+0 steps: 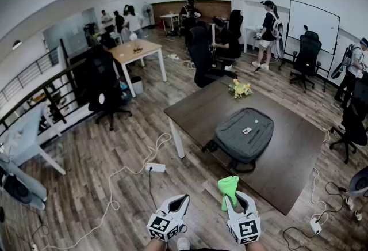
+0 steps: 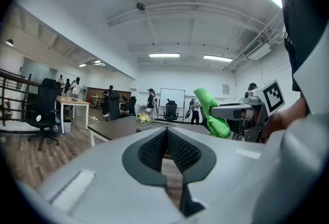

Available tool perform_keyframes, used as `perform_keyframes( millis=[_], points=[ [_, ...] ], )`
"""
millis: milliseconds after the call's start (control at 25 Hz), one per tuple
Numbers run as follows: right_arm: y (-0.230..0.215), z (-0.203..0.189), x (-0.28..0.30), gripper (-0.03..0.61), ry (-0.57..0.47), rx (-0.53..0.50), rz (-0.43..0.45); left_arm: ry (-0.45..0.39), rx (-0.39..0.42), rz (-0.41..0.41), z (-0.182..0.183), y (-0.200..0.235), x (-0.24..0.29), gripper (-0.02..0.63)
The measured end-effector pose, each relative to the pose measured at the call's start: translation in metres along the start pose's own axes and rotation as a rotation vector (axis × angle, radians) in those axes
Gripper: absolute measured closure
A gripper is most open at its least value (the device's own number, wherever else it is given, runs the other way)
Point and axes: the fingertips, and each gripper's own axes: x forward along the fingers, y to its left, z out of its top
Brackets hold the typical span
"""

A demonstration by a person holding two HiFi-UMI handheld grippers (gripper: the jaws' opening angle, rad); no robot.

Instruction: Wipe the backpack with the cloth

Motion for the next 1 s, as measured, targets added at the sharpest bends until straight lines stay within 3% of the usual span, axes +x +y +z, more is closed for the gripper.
perform_keyframes(
  millis=[720, 1000],
  points=[
    [0.032, 0.001, 0.042, 0.482, -0.001, 0.054, 0.020, 0.019, -0.017, -0.018, -0.004, 0.049, -0.007, 0.594],
    [0.042, 0.002, 0.070, 0.480, -0.002, 0.093, -0.048, 0.025, -0.002, -0.061, 0.000, 0.089, -0.009, 0.594]
  ],
)
